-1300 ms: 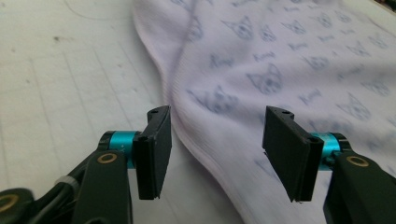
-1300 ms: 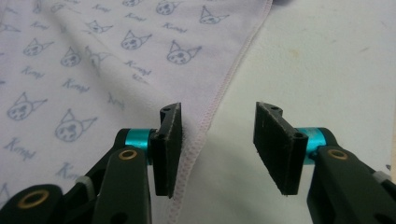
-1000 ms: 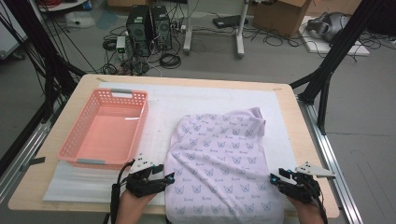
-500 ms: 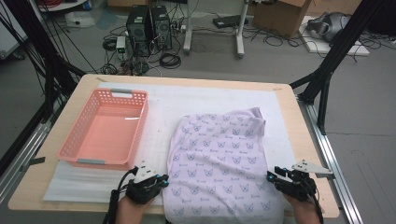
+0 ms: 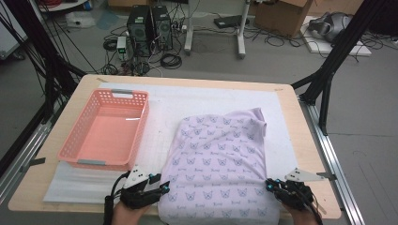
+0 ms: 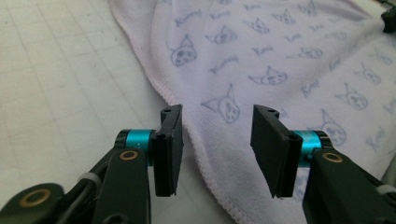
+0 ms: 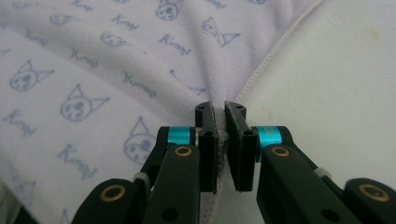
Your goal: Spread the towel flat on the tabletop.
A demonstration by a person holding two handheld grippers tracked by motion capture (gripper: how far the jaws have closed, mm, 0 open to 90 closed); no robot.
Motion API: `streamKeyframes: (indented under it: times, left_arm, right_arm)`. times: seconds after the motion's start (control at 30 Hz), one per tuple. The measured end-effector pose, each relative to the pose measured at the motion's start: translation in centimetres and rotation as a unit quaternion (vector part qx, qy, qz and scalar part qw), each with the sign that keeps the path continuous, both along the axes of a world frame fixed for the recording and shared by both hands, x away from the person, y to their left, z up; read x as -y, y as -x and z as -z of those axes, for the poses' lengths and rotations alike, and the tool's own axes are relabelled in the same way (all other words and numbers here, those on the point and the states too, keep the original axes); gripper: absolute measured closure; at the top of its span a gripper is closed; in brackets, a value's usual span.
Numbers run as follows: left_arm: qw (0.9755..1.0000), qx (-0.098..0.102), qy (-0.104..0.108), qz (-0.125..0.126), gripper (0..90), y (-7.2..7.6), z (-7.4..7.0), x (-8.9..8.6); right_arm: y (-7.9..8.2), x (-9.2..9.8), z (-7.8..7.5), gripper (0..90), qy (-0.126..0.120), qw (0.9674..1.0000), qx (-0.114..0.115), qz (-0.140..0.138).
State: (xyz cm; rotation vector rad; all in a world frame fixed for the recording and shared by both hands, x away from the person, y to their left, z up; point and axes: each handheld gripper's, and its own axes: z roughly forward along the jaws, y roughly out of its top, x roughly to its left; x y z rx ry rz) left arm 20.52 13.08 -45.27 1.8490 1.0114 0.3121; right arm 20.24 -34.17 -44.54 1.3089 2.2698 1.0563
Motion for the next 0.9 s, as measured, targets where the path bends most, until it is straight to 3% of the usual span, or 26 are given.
streamKeyframes:
  times: [0.13, 0.2, 0.27, 0.33, 0.43, 0.47, 0.53, 0.57, 0.6, 0.63, 0.73, 0.9]
  left_arm:
    - [0.9999, 0.003, 0.017, -0.001, 45.3, -0.3, -0.2, 0.1]
    - [0.9998, 0.002, 0.021, 0.002, 44.9, -0.6, -0.3, 0.4]
    - [0.9997, -0.003, 0.021, 0.007, 44.2, -0.9, -0.2, 0.8]
    - [0.9997, -0.013, 0.013, 0.017, 43.6, -1.1, 0.0, 1.5]
    - [0.9991, -0.026, -0.005, 0.034, 44.0, -1.3, 0.4, 2.4]
    - [0.9993, -0.015, -0.016, 0.031, 44.4, -1.0, 0.5, 2.8]
    - [0.9987, 0.004, -0.045, 0.024, 53.1, -0.7, 0.4, 3.1]
    - [0.9981, 0.011, -0.058, 0.019, 63.9, -0.5, 0.4, 3.0]
    - [0.9979, 0.012, -0.061, 0.016, 77.9, -0.4, 0.4, 2.9]
    - [0.9983, 0.007, -0.056, 0.014, 85.8, -0.4, 0.4, 2.7]
    - [0.9980, 0.000, -0.062, 0.013, 88.3, 0.6, 0.2, 2.4]
    - [0.9984, -0.014, -0.045, 0.029, 88.0, 2.5, 0.1, 0.9]
  right_arm:
    - [1.5, 0.9, -0.2, 81.3, -0.001, 1.0000, -0.010, 0.000]
    - [1.9, 0.9, -0.2, 69.2, -0.003, 1.0000, 0.000, -0.002]
    - [1.8, 1.0, -0.5, 62.0, -0.017, 0.9997, 0.011, 0.013]
    - [1.6, 1.3, -0.7, 56.1, -0.026, 0.9990, 0.025, 0.028]
    - [1.3, 1.6, -0.7, 55.7, -0.031, 0.9983, 0.026, 0.041]
    - [1.3, 1.7, -0.6, 55.7, -0.031, 0.9982, 0.029, 0.043]
    - [1.2, 1.8, -0.6, 55.9, -0.035, 0.9979, 0.025, 0.049]
    - [1.1, 1.9, -0.6, 56.0, -0.035, 0.9978, 0.027, 0.050]
    - [1.1, 1.9, -0.6, 56.1, -0.037, 0.9976, 0.026, 0.052]
    - [1.0, 1.9, -0.6, 56.3, -0.036, 0.9976, 0.027, 0.052]
    - [0.8, 1.7, -0.6, 57.8, -0.035, 0.9978, 0.028, 0.049]
    - [0.5, 1.3, -0.5, 58.6, -0.034, 0.9981, 0.024, 0.045]
